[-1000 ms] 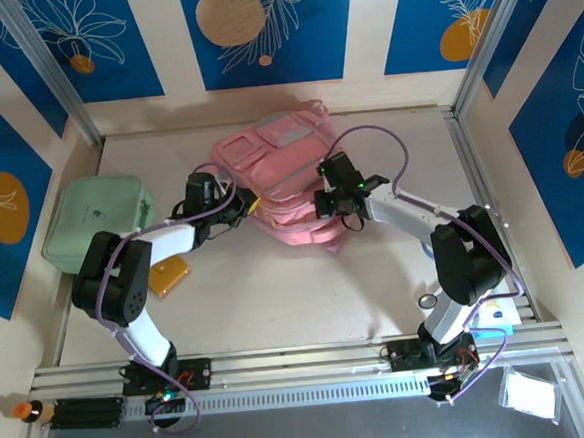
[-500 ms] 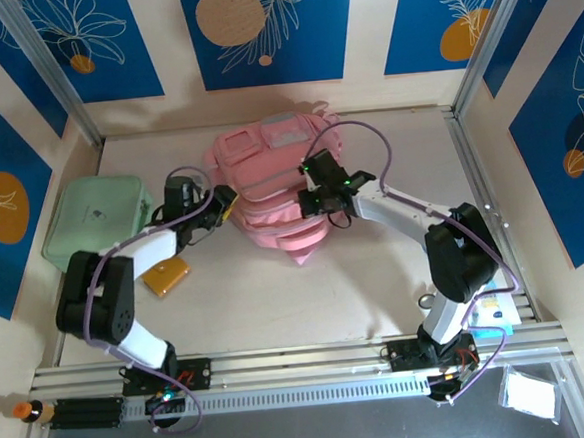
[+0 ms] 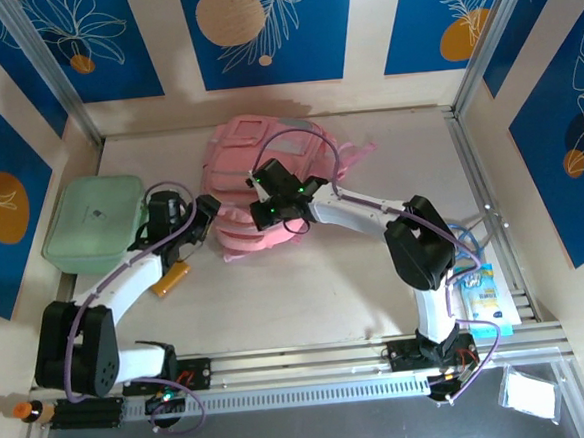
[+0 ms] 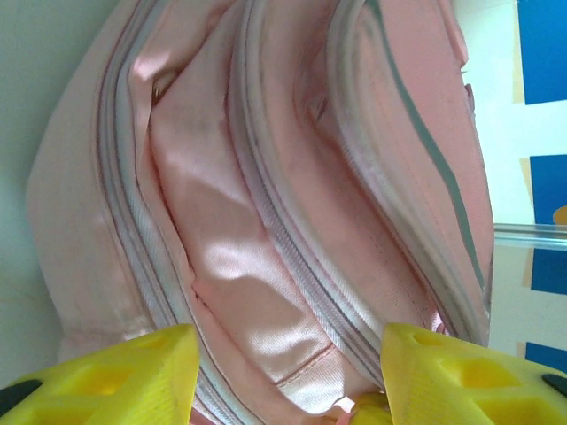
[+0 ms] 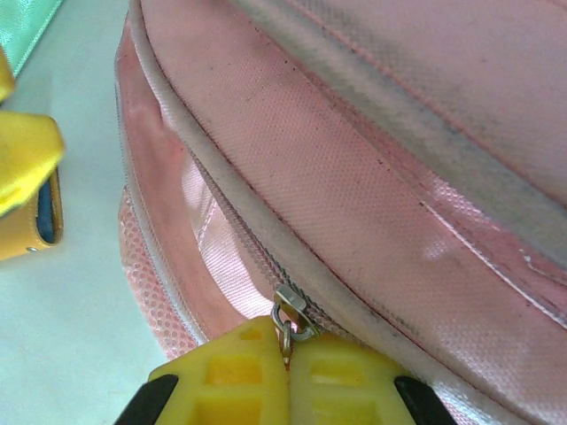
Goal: Pack the student bag
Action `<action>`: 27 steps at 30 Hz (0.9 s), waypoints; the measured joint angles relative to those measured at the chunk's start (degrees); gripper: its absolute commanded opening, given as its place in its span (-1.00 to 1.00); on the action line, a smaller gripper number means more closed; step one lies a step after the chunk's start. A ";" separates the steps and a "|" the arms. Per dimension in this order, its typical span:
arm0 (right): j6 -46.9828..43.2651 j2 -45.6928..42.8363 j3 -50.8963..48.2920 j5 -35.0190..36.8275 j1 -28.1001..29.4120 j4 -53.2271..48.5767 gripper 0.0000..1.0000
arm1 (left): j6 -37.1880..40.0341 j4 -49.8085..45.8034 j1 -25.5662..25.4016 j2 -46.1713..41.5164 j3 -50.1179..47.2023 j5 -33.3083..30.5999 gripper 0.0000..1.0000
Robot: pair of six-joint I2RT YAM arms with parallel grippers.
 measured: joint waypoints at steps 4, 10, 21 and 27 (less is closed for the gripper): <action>0.61 0.17 0.66 -0.52 0.28 -0.02 -1.00 | -3.82 4.92 -1.03 2.78 -0.04 1.36 0.04; 1.46 0.17 0.96 -1.42 0.61 0.39 -1.00 | -6.29 8.31 -3.76 7.37 1.31 1.68 -0.05; 1.40 0.17 0.94 -1.38 0.90 0.44 -1.00 | -7.78 10.29 -5.31 11.37 3.50 1.22 -0.07; 0.70 0.17 0.94 0.15 1.46 0.39 -1.00 | -7.41 9.94 -5.44 13.38 5.22 0.96 -0.44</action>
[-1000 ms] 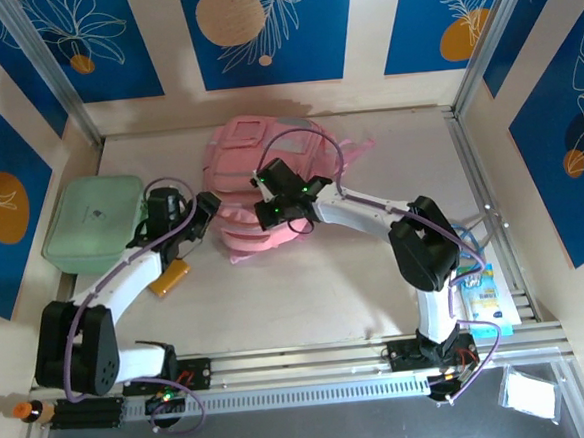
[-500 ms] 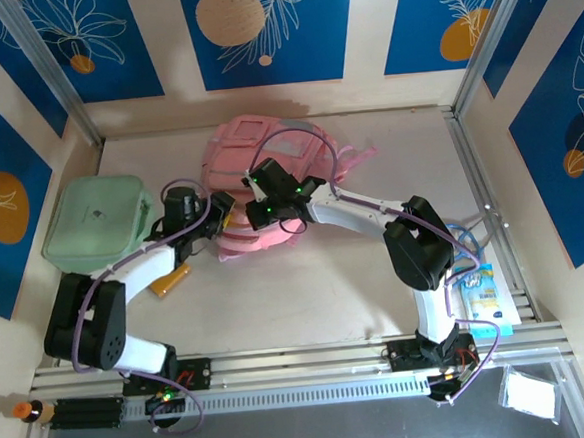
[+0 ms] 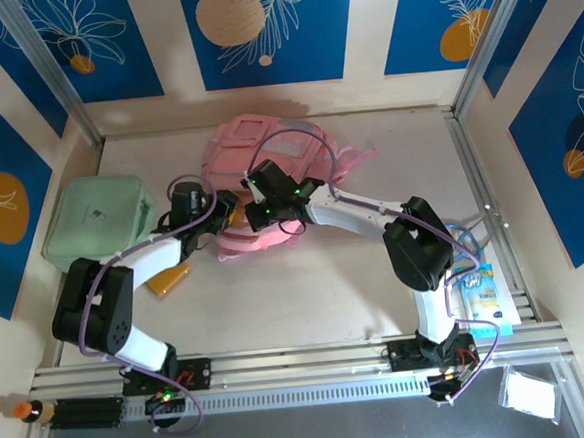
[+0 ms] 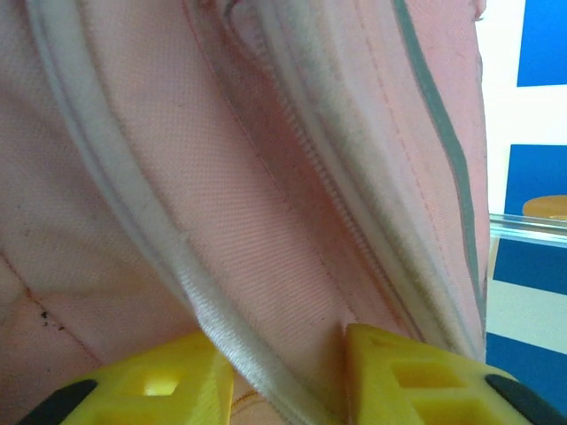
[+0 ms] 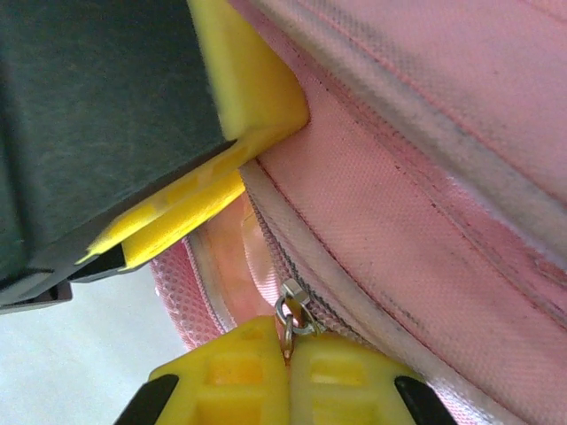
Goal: Pack the student bag
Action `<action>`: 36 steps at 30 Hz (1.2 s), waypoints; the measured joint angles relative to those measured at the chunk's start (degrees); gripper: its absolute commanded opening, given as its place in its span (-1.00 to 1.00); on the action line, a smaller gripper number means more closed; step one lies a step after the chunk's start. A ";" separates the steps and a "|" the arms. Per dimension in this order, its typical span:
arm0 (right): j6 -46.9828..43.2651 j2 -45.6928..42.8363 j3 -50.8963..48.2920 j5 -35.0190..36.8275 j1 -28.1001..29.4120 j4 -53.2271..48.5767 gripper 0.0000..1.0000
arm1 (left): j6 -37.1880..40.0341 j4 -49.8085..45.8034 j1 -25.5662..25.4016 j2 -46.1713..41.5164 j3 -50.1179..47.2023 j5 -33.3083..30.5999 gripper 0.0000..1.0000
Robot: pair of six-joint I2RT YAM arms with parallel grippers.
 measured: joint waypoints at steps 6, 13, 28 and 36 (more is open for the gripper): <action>-0.33 0.00 -0.39 4.02 0.61 -0.50 -1.00 | 0.02 -0.57 -0.31 1.16 1.60 -0.61 -0.91; 0.55 -2.89 -6.40 13.46 1.18 -0.15 -1.00 | 2.43 -3.43 -0.59 1.42 3.28 -1.03 -1.00; -4.81 -11.47 -15.19 12.41 -5.64 1.51 -1.00 | 8.74 -9.70 -1.51 1.42 7.50 1.01 -1.00; -10.32 -11.80 -14.99 4.76 -12.57 -0.68 -1.00 | 13.11 -12.63 -0.59 1.38 8.00 1.99 -1.00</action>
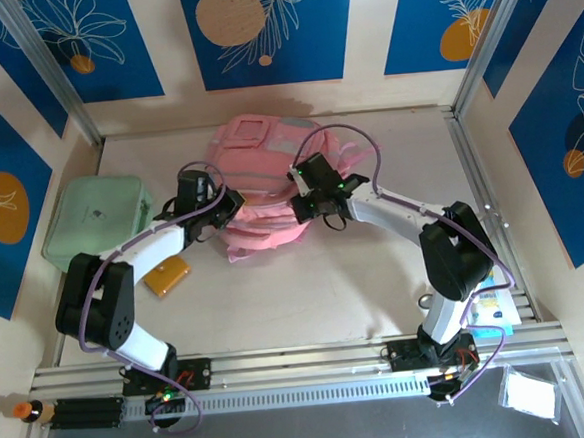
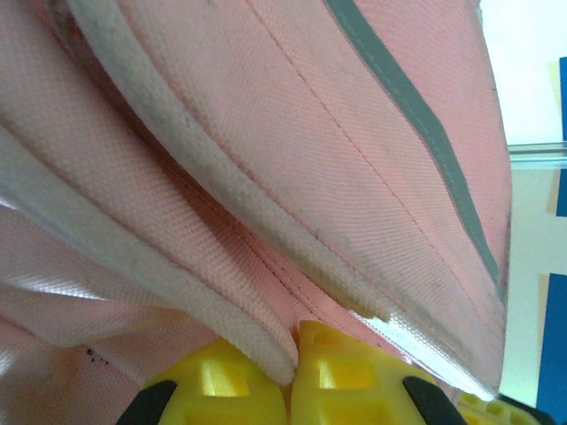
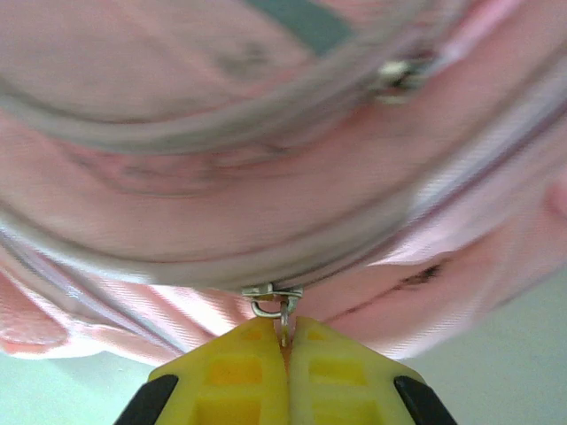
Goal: Pack the student bag
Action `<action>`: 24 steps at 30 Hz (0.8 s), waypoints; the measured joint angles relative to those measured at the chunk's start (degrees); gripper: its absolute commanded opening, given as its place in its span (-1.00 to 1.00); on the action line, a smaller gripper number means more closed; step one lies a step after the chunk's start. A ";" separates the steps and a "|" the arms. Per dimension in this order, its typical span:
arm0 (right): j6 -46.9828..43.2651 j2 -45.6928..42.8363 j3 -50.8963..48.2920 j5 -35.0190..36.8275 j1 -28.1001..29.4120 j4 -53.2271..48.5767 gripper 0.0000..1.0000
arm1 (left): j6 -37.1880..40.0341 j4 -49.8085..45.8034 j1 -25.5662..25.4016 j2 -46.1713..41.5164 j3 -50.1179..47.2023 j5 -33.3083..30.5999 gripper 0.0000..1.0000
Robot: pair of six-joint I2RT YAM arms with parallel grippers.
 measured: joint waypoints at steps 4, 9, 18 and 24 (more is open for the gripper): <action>-2.05 0.02 1.46 0.13 -2.05 -1.73 -0.99 | 2.25 -1.75 0.87 -0.09 0.26 0.92 -1.00; -3.43 1.46 5.03 0.13 -3.26 -5.18 -0.94 | 4.92 -3.85 1.49 -0.09 1.31 2.01 -1.00; 2.34 13.00 21.14 3.91 -8.72 -14.82 -0.76 | 8.74 -6.38 1.95 -0.09 2.36 3.15 -1.00; 8.76 15.39 25.79 3.82 -11.52 -19.21 -0.40 | 9.90 -7.85 1.99 -0.50 3.32 3.98 -1.00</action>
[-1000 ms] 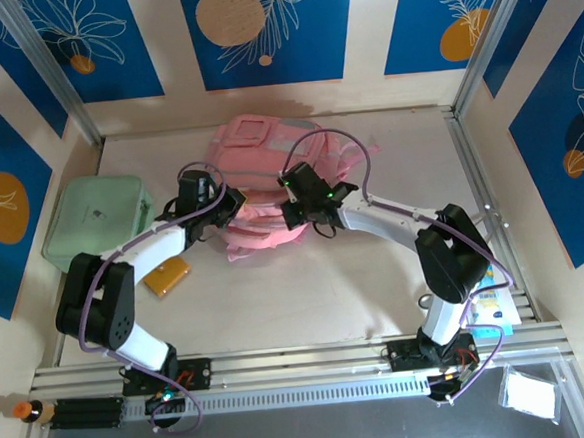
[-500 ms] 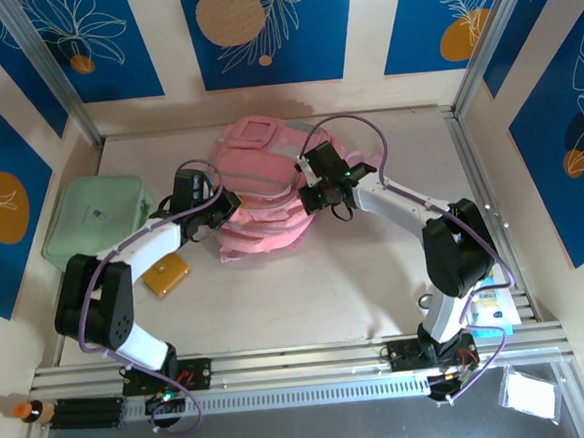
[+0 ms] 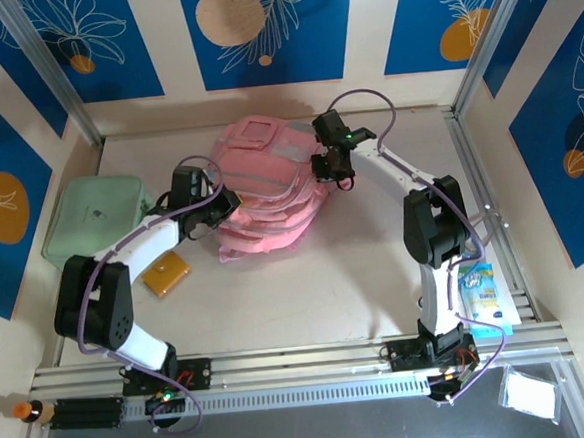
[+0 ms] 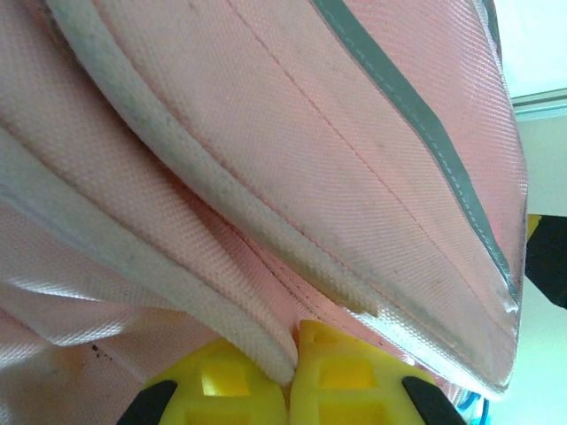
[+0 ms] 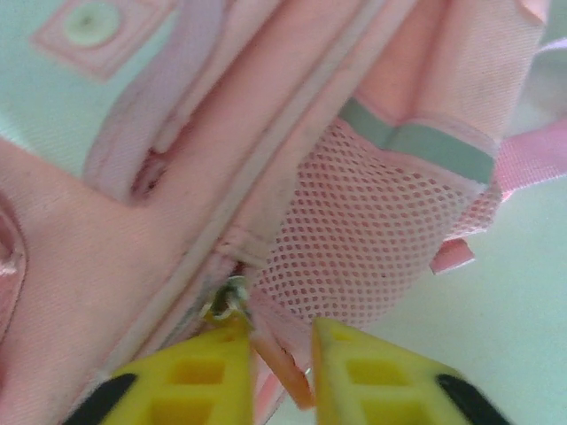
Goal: Pack the student bag
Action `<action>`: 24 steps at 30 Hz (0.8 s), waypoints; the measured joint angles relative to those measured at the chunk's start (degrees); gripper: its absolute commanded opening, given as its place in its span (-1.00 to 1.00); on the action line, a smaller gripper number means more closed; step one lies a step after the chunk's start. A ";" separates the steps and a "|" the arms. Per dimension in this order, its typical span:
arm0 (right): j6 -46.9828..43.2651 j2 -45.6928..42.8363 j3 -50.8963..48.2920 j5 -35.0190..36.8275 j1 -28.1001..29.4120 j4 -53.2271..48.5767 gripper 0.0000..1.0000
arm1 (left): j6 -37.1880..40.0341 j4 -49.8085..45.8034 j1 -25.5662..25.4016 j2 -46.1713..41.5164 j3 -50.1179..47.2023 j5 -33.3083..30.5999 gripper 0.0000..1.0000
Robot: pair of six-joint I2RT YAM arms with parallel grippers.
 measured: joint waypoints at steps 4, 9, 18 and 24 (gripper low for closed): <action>2.12 -2.84 -2.86 -0.94 -1.14 1.79 -0.21 | 0.26 -1.33 0.31 -0.42 -0.02 0.28 -1.00; 4.94 -12.61 -11.50 -3.69 -2.75 6.23 0.02 | 0.28 -2.03 0.72 -0.70 -0.09 1.03 -1.00; 7.98 -16.13 -16.70 -20.85 -0.52 17.03 0.17 | -0.07 -1.27 0.66 -0.70 -0.85 1.07 -0.80; 7.87 -9.99 -15.52 -28.26 1.88 20.96 0.29 | -0.20 -1.09 0.61 -0.70 -1.22 1.05 -0.59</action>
